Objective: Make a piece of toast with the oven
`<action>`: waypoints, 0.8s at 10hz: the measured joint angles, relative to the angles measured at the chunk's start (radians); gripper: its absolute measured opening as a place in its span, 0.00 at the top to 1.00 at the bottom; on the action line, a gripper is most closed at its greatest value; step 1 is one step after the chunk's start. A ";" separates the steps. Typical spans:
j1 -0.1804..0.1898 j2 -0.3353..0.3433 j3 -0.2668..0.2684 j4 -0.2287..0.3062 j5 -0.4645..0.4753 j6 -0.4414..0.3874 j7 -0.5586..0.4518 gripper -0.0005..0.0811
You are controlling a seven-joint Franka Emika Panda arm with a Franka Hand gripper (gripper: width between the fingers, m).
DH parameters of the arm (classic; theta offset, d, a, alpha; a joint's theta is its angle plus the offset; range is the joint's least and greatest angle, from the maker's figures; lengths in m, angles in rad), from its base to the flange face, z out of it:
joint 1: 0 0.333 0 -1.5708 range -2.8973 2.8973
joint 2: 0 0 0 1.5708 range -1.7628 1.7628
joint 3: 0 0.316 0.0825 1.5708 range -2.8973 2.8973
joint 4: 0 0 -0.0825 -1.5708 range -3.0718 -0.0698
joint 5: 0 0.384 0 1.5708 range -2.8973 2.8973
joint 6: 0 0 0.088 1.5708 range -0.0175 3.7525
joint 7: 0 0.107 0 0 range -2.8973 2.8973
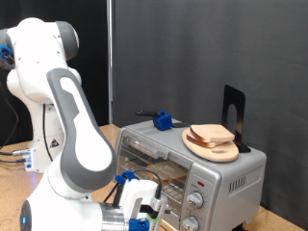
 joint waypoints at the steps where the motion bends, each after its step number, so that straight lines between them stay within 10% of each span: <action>1: 0.004 0.009 0.004 0.006 0.006 0.009 -0.003 0.00; 8: 0.007 0.041 0.048 0.025 0.053 -0.004 0.009 0.00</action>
